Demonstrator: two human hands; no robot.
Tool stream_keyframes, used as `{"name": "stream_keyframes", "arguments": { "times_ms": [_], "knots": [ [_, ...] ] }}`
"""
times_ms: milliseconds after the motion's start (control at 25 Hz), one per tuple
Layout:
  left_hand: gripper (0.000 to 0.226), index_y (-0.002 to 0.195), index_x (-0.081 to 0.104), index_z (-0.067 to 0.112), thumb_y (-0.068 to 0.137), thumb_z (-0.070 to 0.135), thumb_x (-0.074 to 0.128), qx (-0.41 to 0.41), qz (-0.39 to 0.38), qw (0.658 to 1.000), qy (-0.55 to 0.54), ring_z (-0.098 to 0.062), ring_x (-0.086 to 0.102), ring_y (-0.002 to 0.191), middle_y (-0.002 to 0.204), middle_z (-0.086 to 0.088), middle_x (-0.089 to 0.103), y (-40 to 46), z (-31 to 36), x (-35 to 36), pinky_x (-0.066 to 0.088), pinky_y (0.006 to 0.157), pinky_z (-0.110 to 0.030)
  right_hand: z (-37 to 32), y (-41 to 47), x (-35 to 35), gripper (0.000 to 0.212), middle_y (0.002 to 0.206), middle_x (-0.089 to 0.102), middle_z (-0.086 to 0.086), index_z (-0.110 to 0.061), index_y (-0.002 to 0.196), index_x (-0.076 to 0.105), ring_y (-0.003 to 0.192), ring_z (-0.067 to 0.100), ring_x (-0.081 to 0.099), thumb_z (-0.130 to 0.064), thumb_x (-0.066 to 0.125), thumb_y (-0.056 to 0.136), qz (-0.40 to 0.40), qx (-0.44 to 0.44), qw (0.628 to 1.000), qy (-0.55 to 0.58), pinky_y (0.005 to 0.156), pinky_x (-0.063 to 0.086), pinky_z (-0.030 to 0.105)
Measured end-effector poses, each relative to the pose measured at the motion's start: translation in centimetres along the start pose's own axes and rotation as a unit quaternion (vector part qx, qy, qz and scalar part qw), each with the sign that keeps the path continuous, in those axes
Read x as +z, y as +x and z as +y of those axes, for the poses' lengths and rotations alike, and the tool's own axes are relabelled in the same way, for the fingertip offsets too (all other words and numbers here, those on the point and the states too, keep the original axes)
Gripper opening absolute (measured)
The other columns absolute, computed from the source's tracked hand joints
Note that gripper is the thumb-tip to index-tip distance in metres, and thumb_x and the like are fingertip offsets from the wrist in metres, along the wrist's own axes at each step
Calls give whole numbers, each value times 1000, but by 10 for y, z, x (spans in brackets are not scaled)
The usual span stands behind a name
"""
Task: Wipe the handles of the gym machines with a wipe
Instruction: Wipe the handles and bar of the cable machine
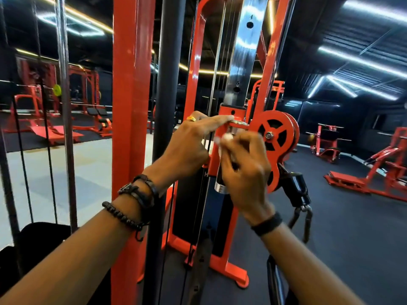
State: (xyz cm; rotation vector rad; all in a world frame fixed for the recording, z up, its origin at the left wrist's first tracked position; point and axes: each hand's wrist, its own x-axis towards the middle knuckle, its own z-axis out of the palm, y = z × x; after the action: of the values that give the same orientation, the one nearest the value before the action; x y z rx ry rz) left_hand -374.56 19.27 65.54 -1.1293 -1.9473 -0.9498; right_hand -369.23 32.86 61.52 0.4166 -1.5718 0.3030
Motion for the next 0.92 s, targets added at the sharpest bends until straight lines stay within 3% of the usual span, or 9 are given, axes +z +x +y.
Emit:
{"name": "stream_keyframes", "arguments": {
  "times_ms": [120,200,320,400,520,640,720,800,920],
  "knots": [
    [62,145,49,24,83,21,44,4,1,1000,2,-23,50,107,114,-13,62,0,-2,0,53,86,-47,1,12,5,6,90,59,16,4,90,69,81,25,54,7,70,85,-43,-38,997,-55,72,47,26],
    [70,145,49,25,78,33,31,-4,1,1000,-5,-22,49,105,112,-11,62,1,2,-2,52,90,-43,-2,-33,-1,6,88,57,14,5,93,68,76,22,53,5,69,88,-110,-59,991,-49,63,49,32],
    [79,143,51,18,71,35,24,5,7,1000,-15,-26,50,102,103,-3,63,2,14,-4,49,90,-47,2,-56,-12,9,87,58,12,5,96,71,75,14,52,0,71,88,-108,-42,993,-3,67,49,20],
    [86,141,53,13,65,42,23,14,13,1000,-13,-29,51,100,96,9,56,1,19,-5,49,90,-48,11,-22,-13,10,88,59,15,4,93,71,80,8,49,-1,73,85,-19,3,1000,-2,74,44,10],
    [80,142,52,15,70,37,25,8,22,1000,-2,-26,50,99,92,13,53,-1,18,-2,49,90,-44,25,10,-13,14,101,63,6,-2,102,68,93,12,59,-4,70,88,54,116,989,67,81,52,21],
    [81,145,48,20,68,7,31,-10,24,999,22,-23,48,99,98,-6,62,-2,15,2,50,87,-45,13,-48,-15,25,100,67,-16,-25,107,64,91,5,67,-5,66,91,-5,254,954,160,77,55,19],
    [87,146,48,18,62,0,31,-12,27,999,36,-21,48,98,101,-5,63,-2,15,4,51,86,-41,5,-67,-19,39,98,70,-20,-34,105,63,94,4,69,2,65,90,-54,301,927,216,80,53,14],
    [87,145,49,15,62,-1,32,-12,35,998,42,-20,48,98,101,6,57,-2,20,7,49,87,-35,17,-40,-16,34,102,70,-14,-24,108,66,98,8,69,4,66,89,-37,312,921,233,84,53,15],
    [88,146,47,15,61,0,32,-30,44,996,69,-22,48,100,98,3,49,-6,25,11,47,88,-33,29,8,-13,28,103,69,-8,-13,112,67,99,5,68,3,65,89,-21,327,906,269,86,55,19]
  ]
}}
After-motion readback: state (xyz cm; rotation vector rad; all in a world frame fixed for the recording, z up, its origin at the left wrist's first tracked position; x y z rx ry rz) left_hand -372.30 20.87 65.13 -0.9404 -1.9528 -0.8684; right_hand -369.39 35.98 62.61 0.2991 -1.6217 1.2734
